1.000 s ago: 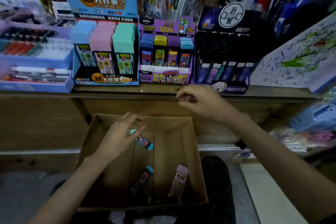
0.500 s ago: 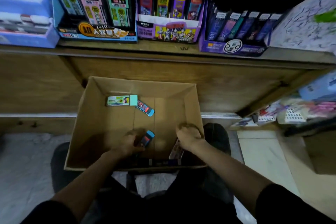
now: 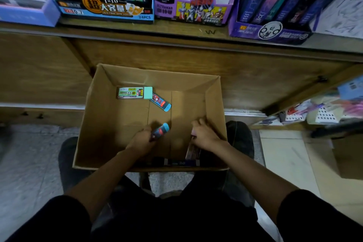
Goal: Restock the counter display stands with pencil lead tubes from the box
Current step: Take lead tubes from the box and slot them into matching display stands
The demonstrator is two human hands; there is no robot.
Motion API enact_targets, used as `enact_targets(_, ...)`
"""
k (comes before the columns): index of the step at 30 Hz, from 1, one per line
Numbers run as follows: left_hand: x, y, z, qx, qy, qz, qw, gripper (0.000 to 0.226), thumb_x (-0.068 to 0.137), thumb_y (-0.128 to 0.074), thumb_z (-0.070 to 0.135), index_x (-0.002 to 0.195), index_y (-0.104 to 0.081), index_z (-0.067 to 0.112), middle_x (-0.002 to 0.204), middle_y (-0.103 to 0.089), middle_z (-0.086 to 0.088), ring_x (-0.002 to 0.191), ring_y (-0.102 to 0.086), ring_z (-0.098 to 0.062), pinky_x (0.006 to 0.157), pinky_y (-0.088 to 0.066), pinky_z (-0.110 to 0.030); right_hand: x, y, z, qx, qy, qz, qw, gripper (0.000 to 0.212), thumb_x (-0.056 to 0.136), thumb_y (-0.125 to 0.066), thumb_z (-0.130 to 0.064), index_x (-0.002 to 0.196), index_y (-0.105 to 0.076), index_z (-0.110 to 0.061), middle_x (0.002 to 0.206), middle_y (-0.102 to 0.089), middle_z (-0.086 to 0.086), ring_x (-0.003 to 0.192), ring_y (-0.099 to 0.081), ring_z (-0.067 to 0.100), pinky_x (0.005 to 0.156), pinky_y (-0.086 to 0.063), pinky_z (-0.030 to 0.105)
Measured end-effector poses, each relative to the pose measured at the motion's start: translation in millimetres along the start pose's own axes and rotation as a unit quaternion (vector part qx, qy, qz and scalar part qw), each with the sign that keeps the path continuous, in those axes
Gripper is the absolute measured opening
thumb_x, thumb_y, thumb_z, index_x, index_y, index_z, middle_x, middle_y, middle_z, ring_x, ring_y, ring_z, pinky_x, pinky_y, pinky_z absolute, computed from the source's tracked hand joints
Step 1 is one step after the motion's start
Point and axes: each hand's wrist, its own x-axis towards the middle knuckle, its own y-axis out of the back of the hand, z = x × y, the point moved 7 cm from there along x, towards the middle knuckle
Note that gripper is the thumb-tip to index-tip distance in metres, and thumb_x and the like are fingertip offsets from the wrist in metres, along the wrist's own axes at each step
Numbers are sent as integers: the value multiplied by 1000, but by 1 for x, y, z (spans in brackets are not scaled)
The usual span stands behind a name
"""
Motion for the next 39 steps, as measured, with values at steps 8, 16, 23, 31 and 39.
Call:
enact_targets(8,-7,7,14,-265,3,-31,964,20,91,-59,22,108,-56,12,91,-60,0,88,-55,-15,66,-40,-18,5,28,-27,293,100,3,951,29,77,-67,7,104,-67,-2,102,-67,10,94,-61,15,80,-47,17)
enact_targets(16,-12,22,27,-337,-30,-34,940,33,81,-72,23,109,-57,16,96,-68,5,81,-63,-1,62,-46,-6,3,64,-61,555,103,73,822,25,75,-66,13,95,-63,-3,91,-65,9,80,-60,8,74,-48,16)
enact_targets(23,-13,34,-1,-383,-14,-28,923,19,88,-62,11,106,-60,5,84,-68,-3,61,-64,1,59,-51,-13,8,32,-49,452,37,3,891,23,91,-57,-12,113,-58,-4,98,-62,1,90,-56,11,78,-45,20)
enact_targets(31,-15,46,-19,-403,-6,-8,915,10,89,-60,17,98,-62,14,85,-69,-1,67,-68,-5,60,-54,-18,-16,-45,-26,155,60,-225,960,36,79,-74,-15,112,-62,-5,102,-64,2,91,-57,13,64,-42,7)
enact_targets(39,-19,46,-17,-418,1,-13,908,13,88,-61,23,99,-62,19,87,-71,1,73,-69,-8,64,-55,-23,-20,-52,-29,91,76,-248,962,31,87,-65,-18,115,-60,-6,116,-62,10,98,-56,17,65,-40,12)
